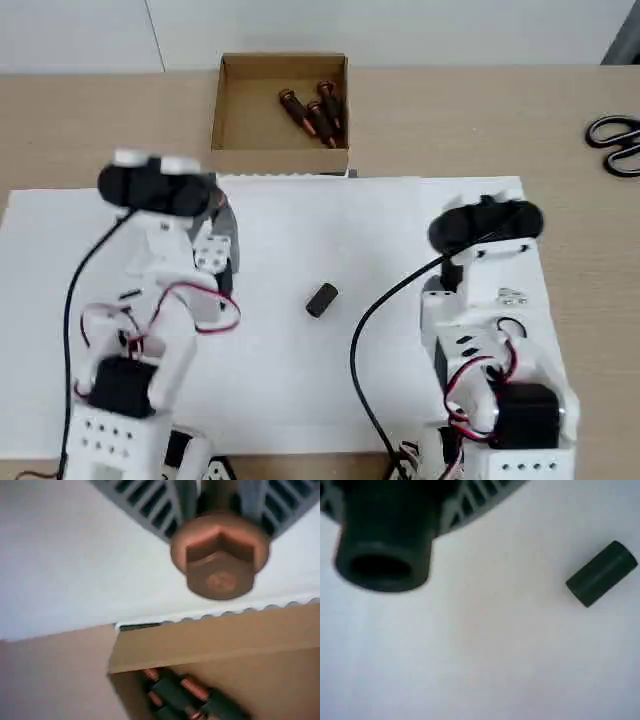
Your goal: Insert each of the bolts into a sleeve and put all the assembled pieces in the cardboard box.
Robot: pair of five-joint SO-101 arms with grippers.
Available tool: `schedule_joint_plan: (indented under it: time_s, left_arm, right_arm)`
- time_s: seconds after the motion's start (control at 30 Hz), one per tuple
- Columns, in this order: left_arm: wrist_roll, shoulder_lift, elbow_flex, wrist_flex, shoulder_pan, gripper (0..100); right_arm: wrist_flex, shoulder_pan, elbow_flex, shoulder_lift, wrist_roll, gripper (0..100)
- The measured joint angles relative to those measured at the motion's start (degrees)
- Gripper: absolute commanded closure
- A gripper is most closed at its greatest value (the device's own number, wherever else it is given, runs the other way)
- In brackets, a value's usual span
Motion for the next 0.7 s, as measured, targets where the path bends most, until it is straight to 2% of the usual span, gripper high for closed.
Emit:
schedule_joint_plan:
  time_s: [0.17,0.37,0.5,0.7]
  left_arm:
    - [7.91,-15.47,14.33,-2.81,4.66,100]
    - [12.57,-28.75,22.07,-2.81,6.77,100]
    - [15.91,-32.44,22.51,-2.81,6.95,100]
    - [23.82,-32.88,22.51,-2.81,6.95,100]
  right_arm:
    - [-7.65,-10.2,7.82,-3.08,-1.05,99.6]
    - [-17.32,-21.36,18.64,-6.24,-1.14,99.6]
    - [-21.8,-28.22,24.18,-8.18,-1.14,99.6]
    - [-25.67,-33.05,29.36,-11.08,1.85,99.6]
